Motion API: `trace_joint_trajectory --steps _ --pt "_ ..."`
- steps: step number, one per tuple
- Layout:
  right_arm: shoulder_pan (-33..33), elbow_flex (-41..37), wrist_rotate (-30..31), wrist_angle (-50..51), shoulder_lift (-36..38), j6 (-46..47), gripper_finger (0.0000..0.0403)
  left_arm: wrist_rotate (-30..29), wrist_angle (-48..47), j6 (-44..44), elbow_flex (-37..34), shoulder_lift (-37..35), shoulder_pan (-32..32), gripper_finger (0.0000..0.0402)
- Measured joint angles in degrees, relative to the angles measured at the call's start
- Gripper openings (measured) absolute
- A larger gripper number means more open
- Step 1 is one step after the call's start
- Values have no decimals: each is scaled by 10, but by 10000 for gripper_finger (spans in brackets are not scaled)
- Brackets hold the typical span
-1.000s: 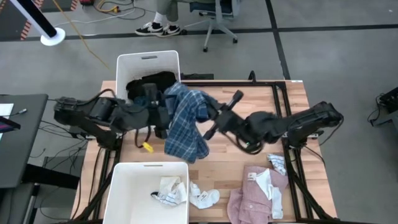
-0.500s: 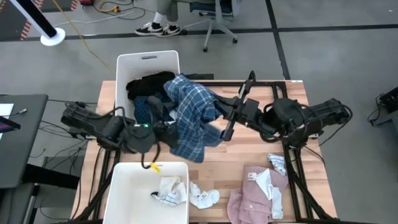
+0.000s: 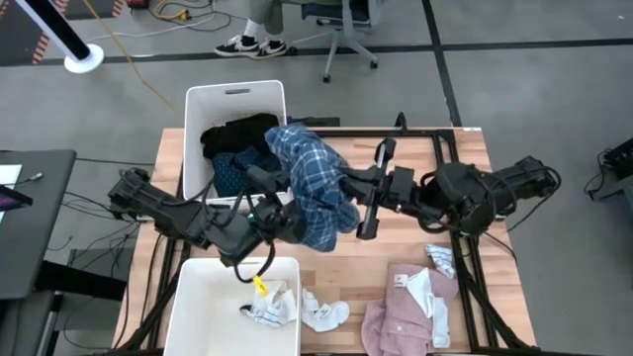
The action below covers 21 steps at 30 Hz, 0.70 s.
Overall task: Sort clothes
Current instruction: Put the blue striped shirt into the top white laundry organizer
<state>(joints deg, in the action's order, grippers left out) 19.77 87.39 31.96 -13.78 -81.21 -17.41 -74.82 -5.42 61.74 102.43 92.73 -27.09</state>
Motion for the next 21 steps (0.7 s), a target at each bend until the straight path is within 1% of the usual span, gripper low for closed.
trace_joint_trajectory --steps 3,7,15,18,21 --pt "8 0 0 1 0 -4 0 20 2 5 0 0 0 290" --pt "15 0 -3 5 0 4 0 43 5 34 0 0 1 290" --pt "18 1 -13 44 0 45 0 79 71 57 0 0 10 287" --pt "22 1 -13 62 0 55 0 96 87 73 0 0 8 268" --pt "24 1 -14 84 0 67 0 101 86 79 0 0 7 226"
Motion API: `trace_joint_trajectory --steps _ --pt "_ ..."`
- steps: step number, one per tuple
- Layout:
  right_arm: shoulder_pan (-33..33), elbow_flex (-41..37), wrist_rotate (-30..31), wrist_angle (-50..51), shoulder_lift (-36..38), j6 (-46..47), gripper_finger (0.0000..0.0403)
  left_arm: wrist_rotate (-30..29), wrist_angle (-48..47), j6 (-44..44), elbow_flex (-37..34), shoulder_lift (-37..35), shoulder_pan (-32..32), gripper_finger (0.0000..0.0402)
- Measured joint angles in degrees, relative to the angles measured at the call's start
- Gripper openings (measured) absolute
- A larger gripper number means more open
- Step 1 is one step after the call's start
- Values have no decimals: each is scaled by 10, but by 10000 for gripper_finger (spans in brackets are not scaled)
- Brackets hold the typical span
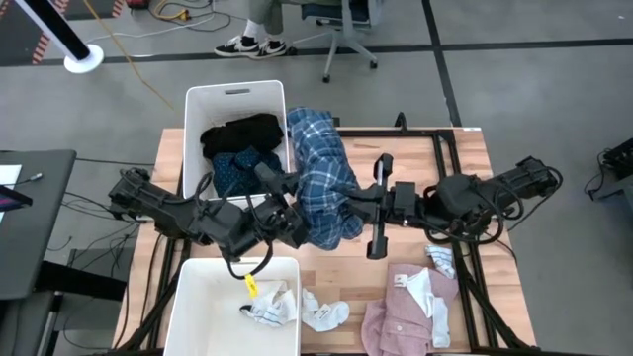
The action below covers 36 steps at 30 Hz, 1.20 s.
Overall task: Sort clothes
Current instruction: Put the blue striped shirt into the top white laundry organizer
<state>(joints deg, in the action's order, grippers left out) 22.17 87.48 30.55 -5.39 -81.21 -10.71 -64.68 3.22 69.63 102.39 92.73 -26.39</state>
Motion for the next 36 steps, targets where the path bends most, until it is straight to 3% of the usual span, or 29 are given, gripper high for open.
trace_joint_trajectory --steps 7,18,28,36 --pt "0 0 0 40 0 17 0 5 -47 28 0 -1 -8 32" --pt "-10 -1 3 73 -2 14 12 -46 -119 40 0 -6 -9 31" --pt "-38 -2 14 163 -3 43 119 -73 -188 -4 1 -57 2 31" --pt "-56 -3 16 163 -3 44 190 -100 -253 -61 3 -98 6 31"
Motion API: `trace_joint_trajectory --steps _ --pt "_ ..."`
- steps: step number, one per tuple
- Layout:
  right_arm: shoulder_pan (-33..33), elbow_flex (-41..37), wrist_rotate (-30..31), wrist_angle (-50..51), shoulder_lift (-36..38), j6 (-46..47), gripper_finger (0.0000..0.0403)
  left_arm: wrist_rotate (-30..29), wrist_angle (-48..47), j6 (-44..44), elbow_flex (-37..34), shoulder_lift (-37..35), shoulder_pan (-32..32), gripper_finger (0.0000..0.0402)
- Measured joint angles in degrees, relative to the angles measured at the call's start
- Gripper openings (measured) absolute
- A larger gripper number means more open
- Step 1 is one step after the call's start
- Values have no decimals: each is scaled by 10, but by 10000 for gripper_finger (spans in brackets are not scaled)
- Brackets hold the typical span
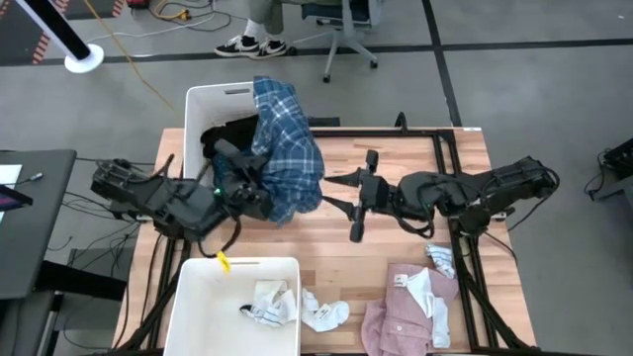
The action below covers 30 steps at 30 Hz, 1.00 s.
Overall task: Sort clothes
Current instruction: Put the blue striped shirt into the top white laundry organizer
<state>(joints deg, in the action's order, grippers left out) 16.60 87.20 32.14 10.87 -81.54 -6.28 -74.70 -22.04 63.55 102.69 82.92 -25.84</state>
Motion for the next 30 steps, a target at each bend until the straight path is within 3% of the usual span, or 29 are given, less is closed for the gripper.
trace_joint_trajectory --steps 9,17,30 --pt "-4 0 -1 3 1 0 197 -26 -58 -41 -1 -25 38 31" --pt "21 0 -4 39 1 7 193 -33 -213 -168 -2 -48 131 31" --pt "67 1 -4 94 2 18 193 157 -402 -361 -2 -70 376 31"
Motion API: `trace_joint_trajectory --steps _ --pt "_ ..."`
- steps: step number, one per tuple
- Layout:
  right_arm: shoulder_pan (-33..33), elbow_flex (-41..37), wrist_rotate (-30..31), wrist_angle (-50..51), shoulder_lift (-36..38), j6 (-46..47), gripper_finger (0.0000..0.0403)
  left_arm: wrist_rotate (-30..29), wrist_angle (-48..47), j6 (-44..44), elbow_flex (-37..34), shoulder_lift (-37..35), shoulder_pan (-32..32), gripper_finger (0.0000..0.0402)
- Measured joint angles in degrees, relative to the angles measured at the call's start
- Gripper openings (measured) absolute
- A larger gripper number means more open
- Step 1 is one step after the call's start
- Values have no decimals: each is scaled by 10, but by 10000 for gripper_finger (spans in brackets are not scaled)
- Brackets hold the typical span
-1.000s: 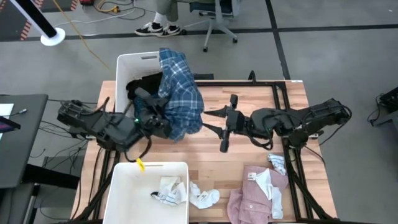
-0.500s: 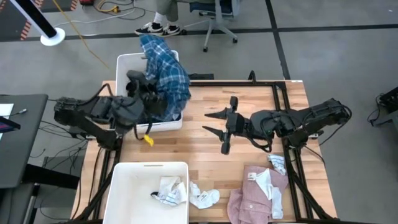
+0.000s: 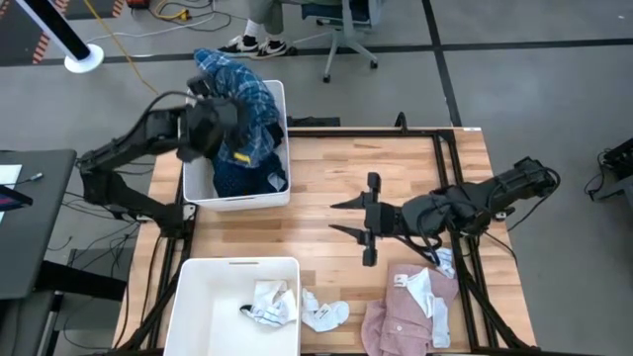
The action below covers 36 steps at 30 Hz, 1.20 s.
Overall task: Sort clothes
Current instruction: Put the blue striped shirt into the top white laundry organizer
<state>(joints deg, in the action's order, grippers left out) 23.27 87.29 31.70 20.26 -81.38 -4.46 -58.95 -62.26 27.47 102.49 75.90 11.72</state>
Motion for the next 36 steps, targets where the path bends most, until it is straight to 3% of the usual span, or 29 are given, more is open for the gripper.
trace_joint_trajectory --steps 8,18,27,31,36 --pt "20 -6 0 20 0 14 193 167 23 -14 -31 0 129 31" --pt "42 -7 0 53 0 47 193 396 121 -39 -157 1 254 31" --pt "49 -7 0 60 0 46 193 419 148 -25 -249 19 313 31" --pt "44 -7 0 59 0 40 193 471 147 -31 -259 44 318 31" --pt "39 -7 0 59 -1 40 193 477 144 -28 -259 89 314 31"
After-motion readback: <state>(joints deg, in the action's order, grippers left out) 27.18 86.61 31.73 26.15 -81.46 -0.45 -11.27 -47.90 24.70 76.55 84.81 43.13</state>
